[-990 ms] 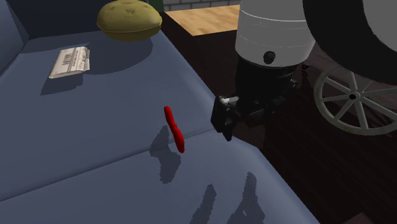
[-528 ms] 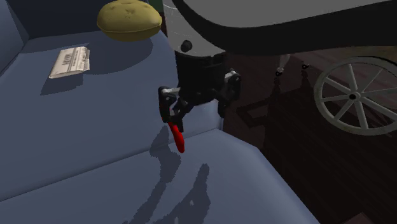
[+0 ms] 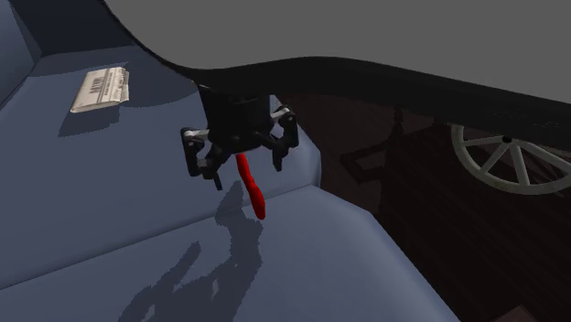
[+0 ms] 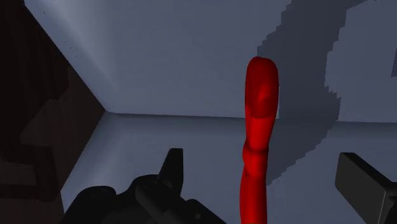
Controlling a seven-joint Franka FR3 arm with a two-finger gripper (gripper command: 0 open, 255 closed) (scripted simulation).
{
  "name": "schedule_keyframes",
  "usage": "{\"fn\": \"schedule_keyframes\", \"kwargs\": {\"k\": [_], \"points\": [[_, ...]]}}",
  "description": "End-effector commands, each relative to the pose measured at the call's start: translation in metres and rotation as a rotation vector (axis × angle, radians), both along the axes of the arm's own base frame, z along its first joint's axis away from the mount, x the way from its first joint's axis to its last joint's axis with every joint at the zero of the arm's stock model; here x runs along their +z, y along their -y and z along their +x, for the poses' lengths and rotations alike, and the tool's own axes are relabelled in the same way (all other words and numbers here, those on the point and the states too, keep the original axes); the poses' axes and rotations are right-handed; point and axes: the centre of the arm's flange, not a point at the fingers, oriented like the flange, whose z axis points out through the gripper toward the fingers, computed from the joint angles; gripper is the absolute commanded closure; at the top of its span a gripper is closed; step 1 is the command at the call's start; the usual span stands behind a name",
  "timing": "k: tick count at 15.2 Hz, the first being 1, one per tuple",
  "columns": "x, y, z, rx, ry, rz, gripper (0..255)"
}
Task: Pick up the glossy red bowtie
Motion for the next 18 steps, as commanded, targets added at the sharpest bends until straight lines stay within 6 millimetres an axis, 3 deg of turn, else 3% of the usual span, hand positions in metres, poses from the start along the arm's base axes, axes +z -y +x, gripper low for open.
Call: {"fn": "schedule_keyframes", "kwargs": {"k": [1, 5, 6, 15, 18], "points": [[-0.010, -0.001, 0.000, 0.000, 0.000, 0.001, 0], [-0.024, -0.001, 0.000, 0.000, 0.000, 0.001, 0], [-0.023, -0.001, -0.001, 0.000, 0.000, 0.001, 255], [-0.024, -0.001, 0.000, 0.000, 0.000, 0.001, 255], [-0.008, -0.001, 0.000, 0.000, 0.000, 0.001, 255]]}}
